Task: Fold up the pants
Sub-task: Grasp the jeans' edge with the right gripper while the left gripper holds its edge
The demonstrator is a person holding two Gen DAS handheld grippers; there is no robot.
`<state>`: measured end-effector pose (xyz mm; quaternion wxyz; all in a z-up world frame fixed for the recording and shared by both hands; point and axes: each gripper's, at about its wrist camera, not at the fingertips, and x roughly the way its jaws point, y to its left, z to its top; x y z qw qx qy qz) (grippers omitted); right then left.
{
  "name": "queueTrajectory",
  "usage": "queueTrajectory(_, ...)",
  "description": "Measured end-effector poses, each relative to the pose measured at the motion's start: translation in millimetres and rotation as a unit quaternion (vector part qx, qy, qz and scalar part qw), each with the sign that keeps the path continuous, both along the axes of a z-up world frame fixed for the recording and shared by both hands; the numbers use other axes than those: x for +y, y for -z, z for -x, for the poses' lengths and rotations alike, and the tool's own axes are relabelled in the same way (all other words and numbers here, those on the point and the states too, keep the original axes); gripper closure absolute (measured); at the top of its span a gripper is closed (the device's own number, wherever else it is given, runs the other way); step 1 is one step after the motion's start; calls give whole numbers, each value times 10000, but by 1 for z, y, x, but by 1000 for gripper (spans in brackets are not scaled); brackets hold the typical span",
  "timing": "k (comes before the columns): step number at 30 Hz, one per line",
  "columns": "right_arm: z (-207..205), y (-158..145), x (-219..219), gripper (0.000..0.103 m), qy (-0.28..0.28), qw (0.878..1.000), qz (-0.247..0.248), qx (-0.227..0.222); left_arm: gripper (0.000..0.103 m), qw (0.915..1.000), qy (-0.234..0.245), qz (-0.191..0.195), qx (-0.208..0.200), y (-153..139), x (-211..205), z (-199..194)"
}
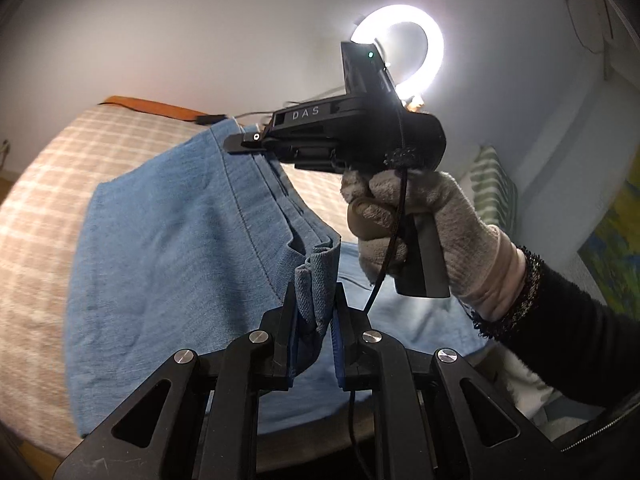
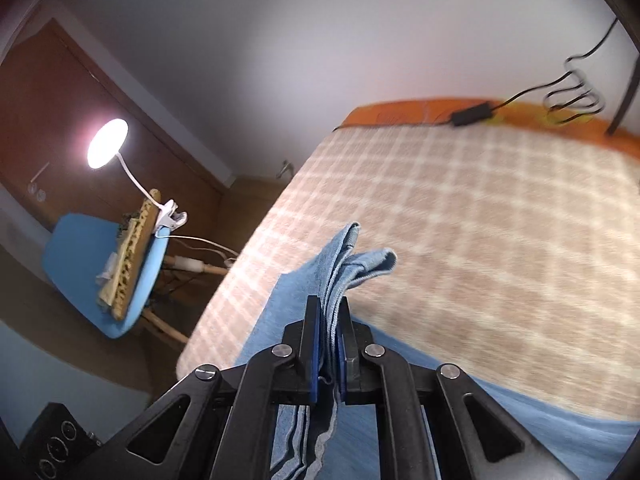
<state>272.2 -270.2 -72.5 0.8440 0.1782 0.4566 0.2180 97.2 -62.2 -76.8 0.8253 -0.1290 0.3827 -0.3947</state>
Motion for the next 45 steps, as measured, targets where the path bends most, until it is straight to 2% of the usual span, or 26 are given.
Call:
queueTrajectory(13, 64, -20, -88, 99, 673, 9972, 224, -218, 91, 9964, 850, -34, 23, 4, -83, 22)
queueTrajectory(25, 111, -25, -160, 99, 1148, 9924, 329, -284, 91, 9886, 1503, -59, 2, -2, -147, 35)
queueTrajectory(34, 140, -34, -208, 99, 1484, 9872, 461, -362, 91, 9790, 2037, -16, -27, -11, -190, 57)
queueTrajectory(45, 183, -44, -273, 99, 1868, 9794, 682, -343, 91, 9621, 2723, 26, -121, -23, -250, 84)
